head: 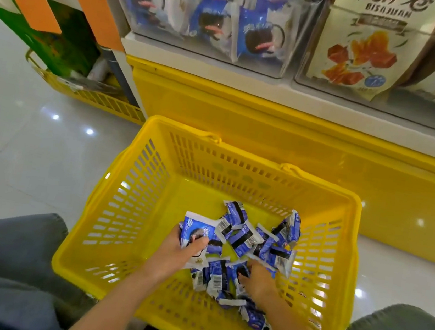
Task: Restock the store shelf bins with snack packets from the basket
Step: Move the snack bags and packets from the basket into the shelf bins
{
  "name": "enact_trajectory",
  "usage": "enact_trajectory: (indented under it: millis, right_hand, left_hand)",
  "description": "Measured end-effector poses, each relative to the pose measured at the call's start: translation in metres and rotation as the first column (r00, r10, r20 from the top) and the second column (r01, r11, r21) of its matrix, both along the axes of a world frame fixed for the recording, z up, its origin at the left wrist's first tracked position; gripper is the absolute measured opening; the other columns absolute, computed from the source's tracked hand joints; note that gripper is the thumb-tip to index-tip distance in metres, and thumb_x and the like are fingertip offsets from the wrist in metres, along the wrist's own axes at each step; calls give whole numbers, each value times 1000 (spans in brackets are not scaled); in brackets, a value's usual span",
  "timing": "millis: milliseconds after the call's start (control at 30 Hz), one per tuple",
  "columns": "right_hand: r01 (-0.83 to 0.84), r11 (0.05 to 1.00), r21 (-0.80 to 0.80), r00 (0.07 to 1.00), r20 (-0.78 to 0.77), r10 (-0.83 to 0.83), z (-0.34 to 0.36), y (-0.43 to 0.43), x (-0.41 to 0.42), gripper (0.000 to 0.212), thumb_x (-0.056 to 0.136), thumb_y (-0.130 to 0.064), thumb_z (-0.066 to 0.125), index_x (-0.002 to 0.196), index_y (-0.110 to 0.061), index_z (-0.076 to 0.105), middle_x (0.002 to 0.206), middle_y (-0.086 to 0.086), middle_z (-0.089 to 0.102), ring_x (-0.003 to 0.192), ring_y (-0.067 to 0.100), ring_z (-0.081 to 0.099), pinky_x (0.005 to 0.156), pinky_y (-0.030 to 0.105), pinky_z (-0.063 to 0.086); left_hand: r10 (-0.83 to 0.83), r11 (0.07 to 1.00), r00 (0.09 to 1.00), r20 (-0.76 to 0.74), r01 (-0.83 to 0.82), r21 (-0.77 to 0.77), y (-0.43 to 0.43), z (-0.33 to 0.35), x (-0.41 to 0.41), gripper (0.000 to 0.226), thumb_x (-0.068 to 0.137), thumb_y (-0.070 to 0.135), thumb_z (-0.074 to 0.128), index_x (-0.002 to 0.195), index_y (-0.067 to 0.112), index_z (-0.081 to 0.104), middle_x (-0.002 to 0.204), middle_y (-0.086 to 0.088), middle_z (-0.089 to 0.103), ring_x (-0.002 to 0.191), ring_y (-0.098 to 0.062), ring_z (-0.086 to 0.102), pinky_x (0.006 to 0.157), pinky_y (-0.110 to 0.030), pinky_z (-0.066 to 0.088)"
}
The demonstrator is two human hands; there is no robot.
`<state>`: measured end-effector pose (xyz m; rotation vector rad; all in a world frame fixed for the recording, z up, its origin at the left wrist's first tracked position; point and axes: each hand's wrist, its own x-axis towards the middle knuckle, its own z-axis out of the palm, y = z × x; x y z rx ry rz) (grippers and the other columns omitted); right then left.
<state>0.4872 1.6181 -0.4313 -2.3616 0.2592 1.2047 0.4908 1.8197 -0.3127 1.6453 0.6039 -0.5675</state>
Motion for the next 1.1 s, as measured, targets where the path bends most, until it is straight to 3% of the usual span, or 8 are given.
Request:
enact_trajectory:
  millis: [200,333,400,533,700,767,900,1100]
  right_hand:
    - [8,1000,-27,996,-94,-11,-7,2,0,30,87,-30,65,105,-9,54,102,12,62,90,21,61,76,30,49]
    - [11,1000,9,993,-118,-10,-8,-1,4,46,84,-36,68,61,-20,31,60,2,27,52,9,27,55,24,29]
    - [4,999,38,998,-66,-2,-6,-1,5,47,85,-36,67,64,-23,27,64,0,19,55,9,23,63,28,29]
    - [162,967,195,987,-39,-158,17,10,16,21,91,-30,61,97,-19,44,94,1,49,82,15,51,77,30,38]
    - [255,878,405,949,67,-306,70,26,39,65,90,-34,61,141,-4,35,148,11,36,134,27,38,101,29,37]
    - [203,879,432,942,159,-296,98,31,45,64,90,-36,59,139,-2,38,141,10,46,125,21,49,93,19,39]
    - [112,857,503,881,349,-320,160,39,52,46,90,-31,61,125,-2,53,79,-14,62,52,-11,51,46,4,37]
    - [-91,881,463,850,497,-174,248,43,60,35,90,-35,60,117,-12,58,107,0,64,71,-8,57,56,10,42]
  left_hand:
    - [5,1000,999,-36,-4,26,3,-8,0,31,87,30,62,115,25,48,108,7,60,91,3,55,61,-10,41]
    - [-4,999,1000,-23,6,53,5,-10,-1,37,87,30,61,120,22,48,112,4,60,90,3,55,58,-8,44]
    - [3,998,1000,-15,-2,68,8,-11,-1,39,87,30,62,122,21,48,112,4,60,90,2,56,59,-9,43]
    - [35,994,999,10,-36,99,12,-9,1,39,86,29,63,121,16,50,108,2,60,89,-4,57,61,-11,42]
    - [147,982,987,58,-152,110,11,4,9,33,87,27,63,115,15,49,105,-3,57,92,-16,53,78,-26,39]
    - [185,976,977,105,-195,96,9,13,13,30,87,25,64,111,15,49,102,-4,57,91,-17,54,77,-26,40]
    - [175,971,949,263,-211,117,4,39,19,30,86,22,65,107,9,50,99,-8,60,82,-16,57,60,-19,42]
    - [157,969,873,463,-227,101,15,89,37,34,84,24,67,110,6,55,98,-7,65,84,-16,62,59,-16,42]
